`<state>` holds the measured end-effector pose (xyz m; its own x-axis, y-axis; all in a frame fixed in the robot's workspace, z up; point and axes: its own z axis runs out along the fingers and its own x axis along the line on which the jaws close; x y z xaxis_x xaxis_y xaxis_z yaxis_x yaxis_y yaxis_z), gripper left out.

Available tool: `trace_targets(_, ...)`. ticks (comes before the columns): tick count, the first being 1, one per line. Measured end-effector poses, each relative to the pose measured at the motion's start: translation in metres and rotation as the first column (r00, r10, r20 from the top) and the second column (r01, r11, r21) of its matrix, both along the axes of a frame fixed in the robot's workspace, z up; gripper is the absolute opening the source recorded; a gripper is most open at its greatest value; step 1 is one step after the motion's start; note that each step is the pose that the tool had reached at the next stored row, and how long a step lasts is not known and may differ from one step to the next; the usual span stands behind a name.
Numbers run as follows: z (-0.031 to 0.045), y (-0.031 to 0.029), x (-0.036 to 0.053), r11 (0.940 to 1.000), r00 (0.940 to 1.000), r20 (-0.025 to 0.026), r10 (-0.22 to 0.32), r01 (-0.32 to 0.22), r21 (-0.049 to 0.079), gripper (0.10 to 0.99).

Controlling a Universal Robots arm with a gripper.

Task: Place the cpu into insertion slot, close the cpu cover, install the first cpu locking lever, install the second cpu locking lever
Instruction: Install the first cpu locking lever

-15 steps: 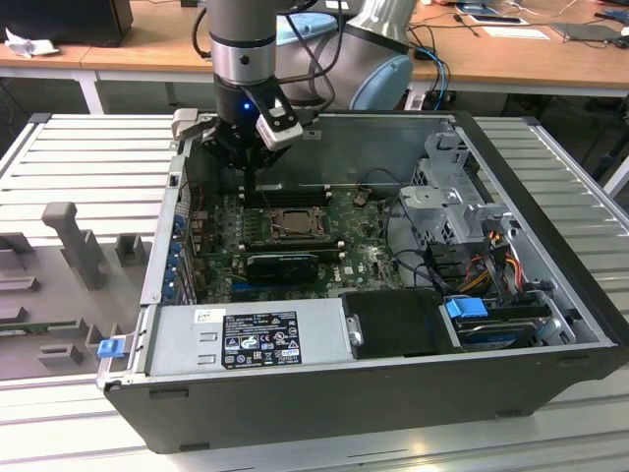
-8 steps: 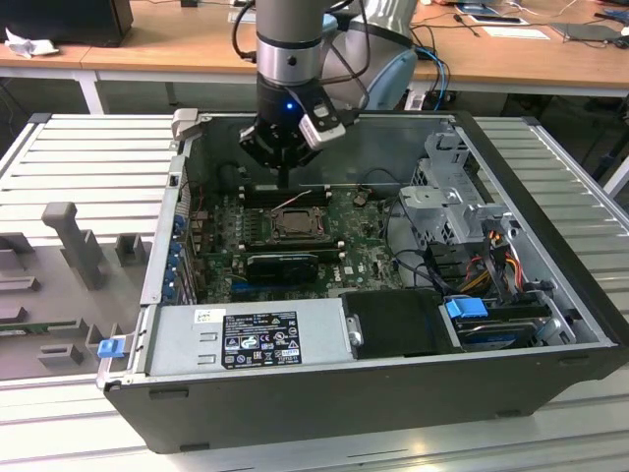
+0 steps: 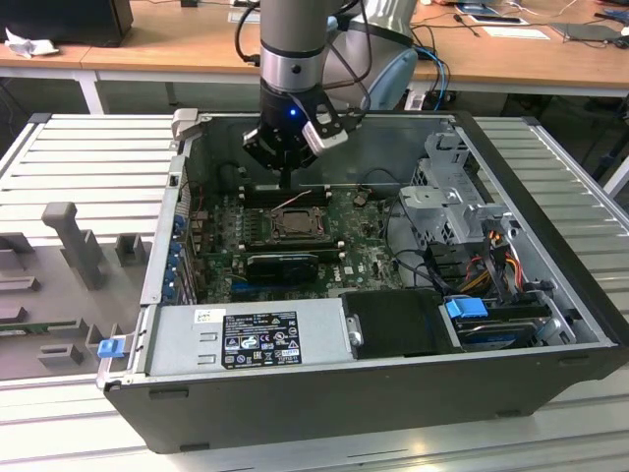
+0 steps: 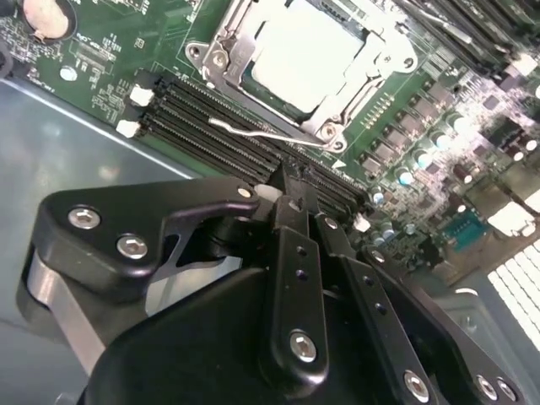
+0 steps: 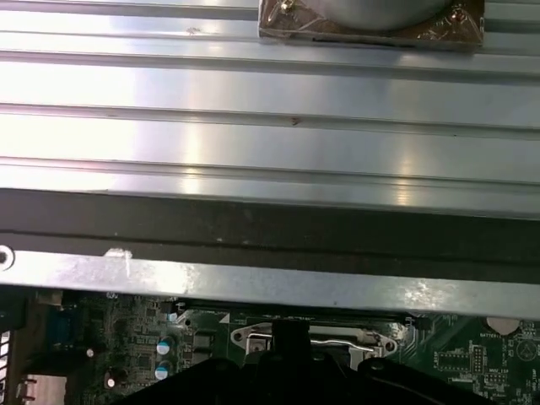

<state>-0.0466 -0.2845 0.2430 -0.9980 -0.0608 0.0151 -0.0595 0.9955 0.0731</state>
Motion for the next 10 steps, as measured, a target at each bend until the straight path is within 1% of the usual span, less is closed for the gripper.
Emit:
trace_targets(2, -0.0039, 0.0, 0.0027, 1.0, 1.0, -0.0001, 0.002, -0.002, 0.0, 0.106)
trace_targets(5, -0.0069, 0.0001, 0.0052, 1.0, 1.0, -0.0002, 0.002, -0.002, 0.0, 0.106)
trace_targets(10, -0.0127, 0.0026, 0.0118, 1.0, 1.0, 0.0, 0.002, -0.002, 0.0, 0.106)
